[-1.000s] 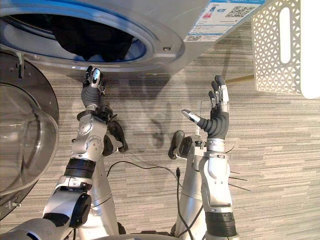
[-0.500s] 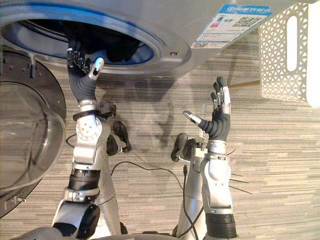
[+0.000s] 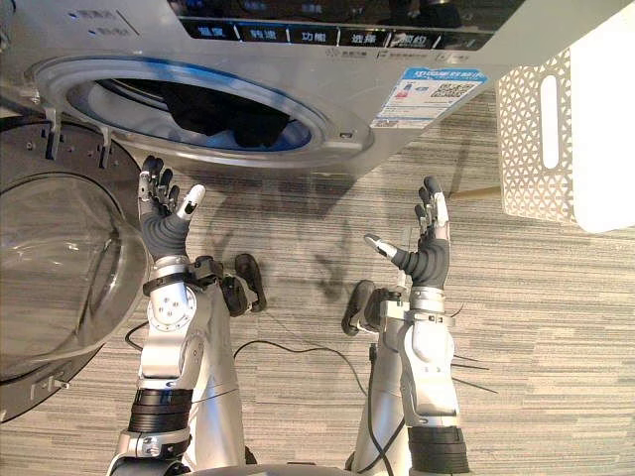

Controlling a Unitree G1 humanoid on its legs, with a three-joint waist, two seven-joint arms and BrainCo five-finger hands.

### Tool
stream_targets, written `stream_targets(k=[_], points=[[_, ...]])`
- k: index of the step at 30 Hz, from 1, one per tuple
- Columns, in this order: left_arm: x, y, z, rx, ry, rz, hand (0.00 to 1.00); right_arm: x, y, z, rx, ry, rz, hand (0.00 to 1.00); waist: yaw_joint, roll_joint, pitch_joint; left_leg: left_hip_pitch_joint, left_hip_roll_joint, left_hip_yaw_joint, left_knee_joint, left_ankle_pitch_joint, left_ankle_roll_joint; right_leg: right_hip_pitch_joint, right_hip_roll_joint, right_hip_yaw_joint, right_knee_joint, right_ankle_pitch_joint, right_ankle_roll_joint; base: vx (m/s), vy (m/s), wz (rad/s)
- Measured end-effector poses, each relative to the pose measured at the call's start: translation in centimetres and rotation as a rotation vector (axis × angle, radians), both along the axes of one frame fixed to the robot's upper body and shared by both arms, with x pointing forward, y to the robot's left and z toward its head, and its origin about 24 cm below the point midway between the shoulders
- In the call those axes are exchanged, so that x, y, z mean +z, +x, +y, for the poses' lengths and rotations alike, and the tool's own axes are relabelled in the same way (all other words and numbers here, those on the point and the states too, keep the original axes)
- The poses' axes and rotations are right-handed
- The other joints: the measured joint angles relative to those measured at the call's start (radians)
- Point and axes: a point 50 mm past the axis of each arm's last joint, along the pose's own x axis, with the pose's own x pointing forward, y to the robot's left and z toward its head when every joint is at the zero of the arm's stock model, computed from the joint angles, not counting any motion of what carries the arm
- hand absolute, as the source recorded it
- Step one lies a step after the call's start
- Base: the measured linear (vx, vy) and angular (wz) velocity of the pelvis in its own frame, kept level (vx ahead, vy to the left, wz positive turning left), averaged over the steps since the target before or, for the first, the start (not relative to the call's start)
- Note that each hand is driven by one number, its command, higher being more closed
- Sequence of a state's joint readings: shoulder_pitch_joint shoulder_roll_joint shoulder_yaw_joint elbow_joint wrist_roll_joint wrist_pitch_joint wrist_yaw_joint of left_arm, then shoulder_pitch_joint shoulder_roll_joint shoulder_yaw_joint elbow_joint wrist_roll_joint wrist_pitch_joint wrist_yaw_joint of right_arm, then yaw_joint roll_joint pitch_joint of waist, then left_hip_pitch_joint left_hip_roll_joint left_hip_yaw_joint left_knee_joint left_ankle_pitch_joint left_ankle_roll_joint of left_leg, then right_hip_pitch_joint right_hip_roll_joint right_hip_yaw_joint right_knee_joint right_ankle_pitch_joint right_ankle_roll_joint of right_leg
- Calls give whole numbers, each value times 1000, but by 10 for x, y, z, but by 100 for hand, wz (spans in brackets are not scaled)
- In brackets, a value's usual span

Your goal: Pick up the laundry basket with both hands and put the clothes into the washing machine.

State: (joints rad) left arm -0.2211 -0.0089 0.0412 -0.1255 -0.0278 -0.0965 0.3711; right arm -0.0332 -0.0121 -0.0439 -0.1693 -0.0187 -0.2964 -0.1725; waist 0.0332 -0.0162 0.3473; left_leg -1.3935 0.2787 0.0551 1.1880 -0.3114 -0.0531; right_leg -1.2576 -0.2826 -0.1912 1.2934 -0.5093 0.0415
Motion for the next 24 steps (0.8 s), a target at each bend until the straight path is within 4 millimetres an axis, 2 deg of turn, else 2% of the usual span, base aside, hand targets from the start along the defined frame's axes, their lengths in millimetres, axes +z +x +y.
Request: stream_targets(k=[6, 9, 12, 14, 16, 17, 21, 23, 24], points=[[0, 1, -4, -12, -3, 2, 0, -7, 2, -1, 0, -8, 33, 0, 9, 2, -3, 15, -1, -16, 1, 0, 0, 33, 1, -18, -6, -1, 0, 8, -6, 3], [-17, 0, -12, -72, 21, 69, 0, -29, 5, -2, -5, -25, 132, 0, 9, 5, -14, 94, -17, -18, -28, 2, -3, 120, -5, -31, -30, -11, -1, 33, -42, 22], [-52, -10, -15, -138, 54, 187, 0, -59, 0, -5, -16, -57, 264, 0, 10, 10, -29, 245, -43, -6, -132, 16, -9, 277, -25, -62, -119, -10, 1, 62, -73, 37], [-96, -23, -16, -191, 54, 355, 0, -92, -11, -12, -24, -86, 413, 0, 10, 13, -65, 379, -69, 2, -249, 45, -19, 424, -34, -107, -222, 5, 8, 105, -85, 46], [-125, -34, -14, -210, 33, 470, 0, -111, -17, -17, -30, -97, 507, 0, 12, 14, -84, 470, -79, 6, -329, 80, -23, 524, -32, -139, -299, 23, 11, 103, -73, 35], [-149, -42, -11, -222, 31, 577, 0, -128, -22, -20, -34, -101, 591, 0, 11, 12, -88, 569, -93, 14, -420, 112, -26, 623, -30, -162, -384, 50, 17, 116, -81, 30], [-201, -68, -4, -238, 25, 819, 0, -164, -34, -24, -32, -109, 769, 0, 13, 8, -120, 758, -111, 36, -618, 174, -27, 800, -4, -195, -584, 128, 31, 104, -31, 6], [-233, -90, 3, -238, 20, 990, 0, -192, -47, -23, -13, -103, 919, 0, 6, 5, -149, 873, -124, 51, -750, 221, -27, 910, 20, -210, -730, 185, 48, 109, 20, -3], [-240, -97, 5, -238, 19, 1033, 0, -199, -50, -23, -7, -102, 963, 0, 5, 4, -160, 900, -125, 57, -787, 236, -27, 935, 30, -212, -773, 205, 49, 102, 39, -11]])
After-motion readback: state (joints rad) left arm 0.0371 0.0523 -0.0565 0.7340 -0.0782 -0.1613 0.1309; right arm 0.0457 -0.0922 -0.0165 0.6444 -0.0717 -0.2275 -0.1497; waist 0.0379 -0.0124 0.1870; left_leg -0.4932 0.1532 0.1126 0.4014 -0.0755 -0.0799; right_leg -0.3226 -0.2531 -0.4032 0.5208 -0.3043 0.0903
